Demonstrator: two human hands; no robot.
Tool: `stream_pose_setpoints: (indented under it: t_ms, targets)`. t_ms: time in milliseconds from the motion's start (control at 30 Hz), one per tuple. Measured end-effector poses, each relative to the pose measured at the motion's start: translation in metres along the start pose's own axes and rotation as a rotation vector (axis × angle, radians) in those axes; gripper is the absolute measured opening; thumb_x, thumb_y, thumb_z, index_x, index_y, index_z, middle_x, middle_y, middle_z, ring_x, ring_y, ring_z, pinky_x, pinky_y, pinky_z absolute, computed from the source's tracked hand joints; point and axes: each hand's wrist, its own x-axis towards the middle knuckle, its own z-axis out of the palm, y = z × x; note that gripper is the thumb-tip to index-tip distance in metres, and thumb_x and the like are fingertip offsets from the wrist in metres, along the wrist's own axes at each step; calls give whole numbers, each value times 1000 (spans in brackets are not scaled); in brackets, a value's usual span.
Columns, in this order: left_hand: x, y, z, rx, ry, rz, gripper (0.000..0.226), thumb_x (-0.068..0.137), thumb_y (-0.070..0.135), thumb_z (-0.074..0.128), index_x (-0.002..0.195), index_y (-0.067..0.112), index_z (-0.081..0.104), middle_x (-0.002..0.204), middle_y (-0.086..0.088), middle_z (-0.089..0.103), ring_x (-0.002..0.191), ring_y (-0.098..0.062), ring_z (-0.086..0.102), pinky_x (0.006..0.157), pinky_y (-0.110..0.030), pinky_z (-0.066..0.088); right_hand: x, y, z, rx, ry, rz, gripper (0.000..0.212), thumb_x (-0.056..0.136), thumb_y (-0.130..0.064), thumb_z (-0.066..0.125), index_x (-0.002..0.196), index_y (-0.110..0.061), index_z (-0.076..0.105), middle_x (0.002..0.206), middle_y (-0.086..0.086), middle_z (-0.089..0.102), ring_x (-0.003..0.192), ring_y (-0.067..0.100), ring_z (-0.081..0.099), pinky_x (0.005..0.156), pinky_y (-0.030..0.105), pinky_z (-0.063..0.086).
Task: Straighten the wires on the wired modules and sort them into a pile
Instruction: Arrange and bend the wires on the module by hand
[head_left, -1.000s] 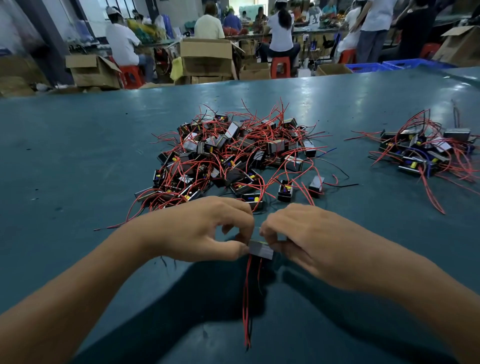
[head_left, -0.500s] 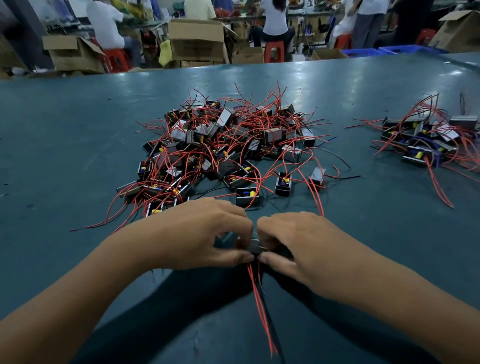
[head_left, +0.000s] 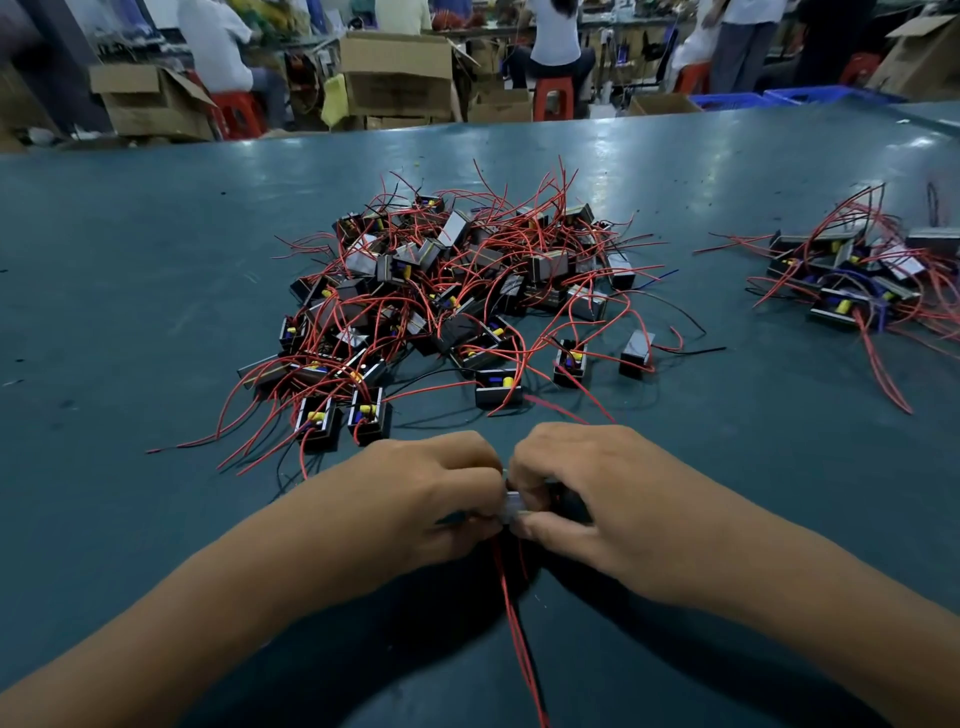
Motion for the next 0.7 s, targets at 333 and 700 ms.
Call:
stream_pose_setpoints:
  t_ms: [333,700]
  targets:
    - [-12,1,3,-66,206,-19,22,95,26,57,87,10,69,101,2,63,86,-13,60,72,-27,50,-9,7,2,16,113,-217,23,93,-19,68,81,-19,47,100,-1,55,84,19,55,74,35,48]
    - [-25,-10,3,-20,265,-77,15,96,23,67,108,32,64,117,23,59,106,6,57,88,-18,46,-10,12,2,-68,322,-312,14,95,-11,63,83,-9,56,108,3,58,90,16,57,79,25,46]
